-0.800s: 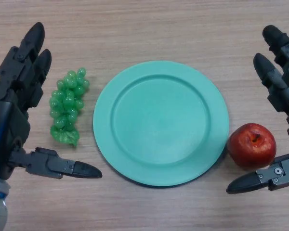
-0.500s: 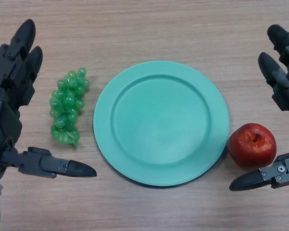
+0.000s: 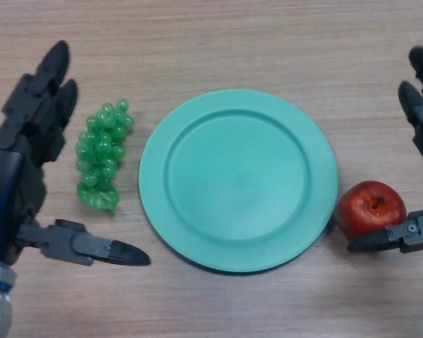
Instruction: Pick up the red apple and place it on the plate
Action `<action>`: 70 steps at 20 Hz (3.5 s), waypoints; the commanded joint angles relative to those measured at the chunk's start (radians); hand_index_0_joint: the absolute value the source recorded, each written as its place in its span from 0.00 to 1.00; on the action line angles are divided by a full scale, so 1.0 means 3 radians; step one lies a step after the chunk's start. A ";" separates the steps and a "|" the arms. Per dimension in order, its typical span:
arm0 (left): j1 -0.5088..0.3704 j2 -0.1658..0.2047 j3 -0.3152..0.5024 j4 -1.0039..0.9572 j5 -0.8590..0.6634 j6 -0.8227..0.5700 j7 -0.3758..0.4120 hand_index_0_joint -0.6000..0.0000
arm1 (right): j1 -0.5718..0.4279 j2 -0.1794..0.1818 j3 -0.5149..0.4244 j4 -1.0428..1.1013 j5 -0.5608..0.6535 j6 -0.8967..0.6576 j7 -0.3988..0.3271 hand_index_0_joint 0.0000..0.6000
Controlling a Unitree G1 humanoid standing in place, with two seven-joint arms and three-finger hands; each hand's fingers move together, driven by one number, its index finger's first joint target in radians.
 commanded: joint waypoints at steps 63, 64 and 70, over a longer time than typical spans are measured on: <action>-0.0005 0.0061 0.0151 -0.0578 -0.0186 -0.0142 0.0092 1.00 | 0.0079 0.0066 0.0137 -0.2247 0.0412 0.1284 -0.0294 0.00; 0.0012 0.0055 0.0149 -0.0585 -0.0188 -0.0135 0.0084 1.00 | 0.0079 0.0071 0.0118 -0.2245 0.0406 0.1263 -0.0331 0.00; 0.0083 0.0026 0.0160 -0.0589 -0.0142 -0.0195 0.0072 1.00 | 0.0044 0.0079 0.0175 -0.2229 0.0335 0.1198 -0.0444 0.00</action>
